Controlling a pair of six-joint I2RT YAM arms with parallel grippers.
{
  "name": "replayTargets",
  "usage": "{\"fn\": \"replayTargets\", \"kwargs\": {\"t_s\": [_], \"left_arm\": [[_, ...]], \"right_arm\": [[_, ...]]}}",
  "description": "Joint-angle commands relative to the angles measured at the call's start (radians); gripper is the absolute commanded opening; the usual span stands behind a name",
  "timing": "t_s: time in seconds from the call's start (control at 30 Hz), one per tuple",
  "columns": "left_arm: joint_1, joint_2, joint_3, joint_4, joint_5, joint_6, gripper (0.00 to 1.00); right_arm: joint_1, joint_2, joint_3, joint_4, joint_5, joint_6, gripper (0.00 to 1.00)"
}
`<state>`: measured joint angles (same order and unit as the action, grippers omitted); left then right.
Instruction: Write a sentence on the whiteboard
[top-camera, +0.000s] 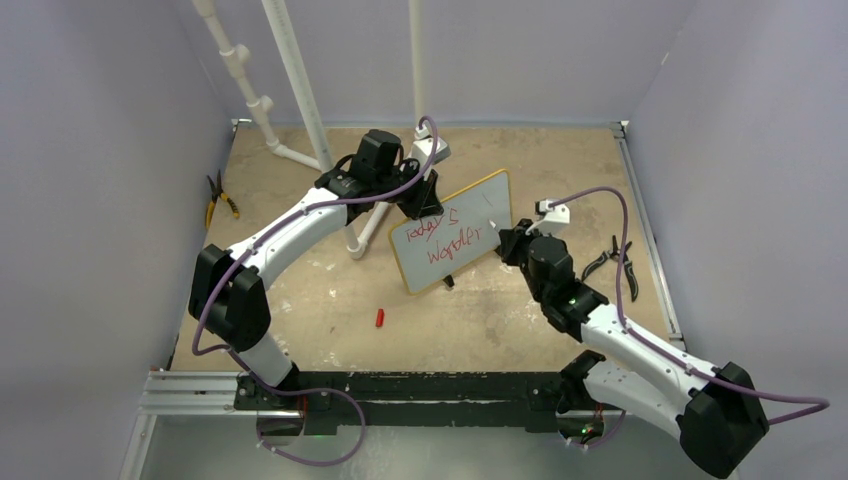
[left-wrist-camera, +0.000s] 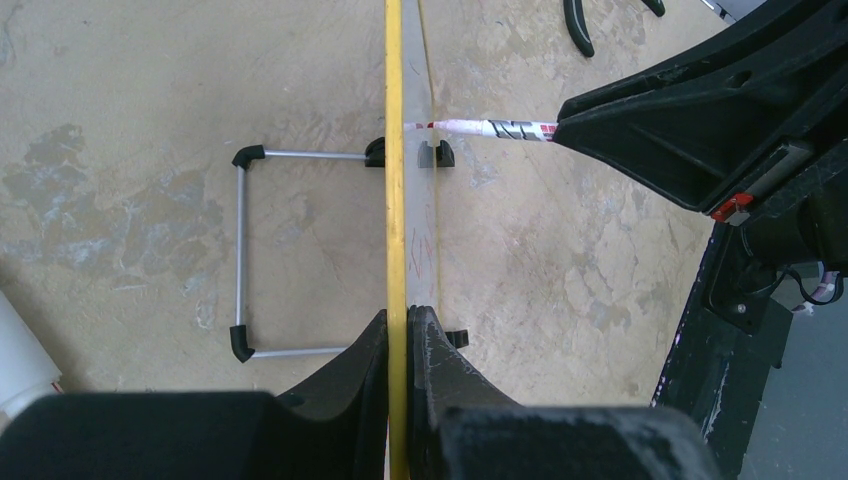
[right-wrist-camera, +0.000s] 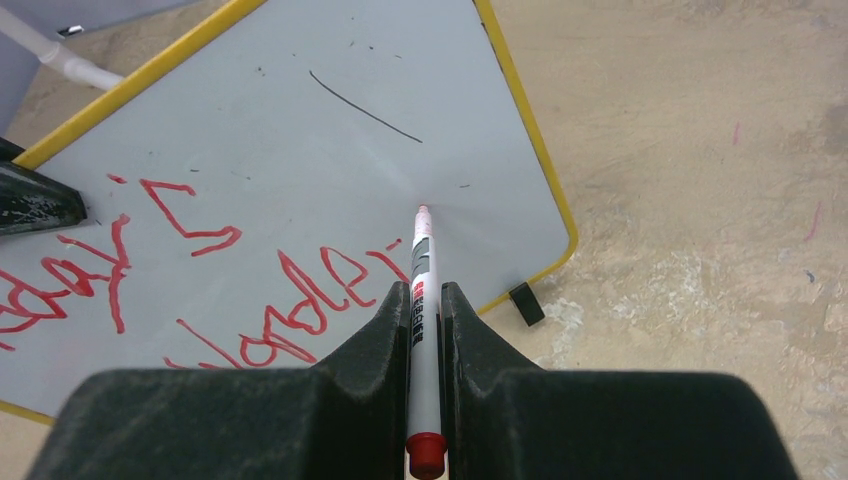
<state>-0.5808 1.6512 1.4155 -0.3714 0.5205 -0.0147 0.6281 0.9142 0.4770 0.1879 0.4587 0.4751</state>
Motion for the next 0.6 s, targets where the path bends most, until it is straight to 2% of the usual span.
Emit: {"fn": "replayTargets", "kwargs": {"t_s": [0.0,0.3,0.57], "left_arm": [[-0.001,-0.004,0.003,0.007,0.012,0.022,0.0],[-0.001,-0.002,0.004,0.008,0.013,0.023,0.0],[-0.001,-0.001,0.005,0.009,0.014,0.023,0.0]], "right_arm": [[-0.005,-0.002,0.058,0.073,0.003,-0.038,0.0],[-0.005,0.008,0.044,0.074,-0.075,-0.048,0.0],[-0.005,-0.003,0.001,0.041,-0.081,-0.016,0.0]]}}
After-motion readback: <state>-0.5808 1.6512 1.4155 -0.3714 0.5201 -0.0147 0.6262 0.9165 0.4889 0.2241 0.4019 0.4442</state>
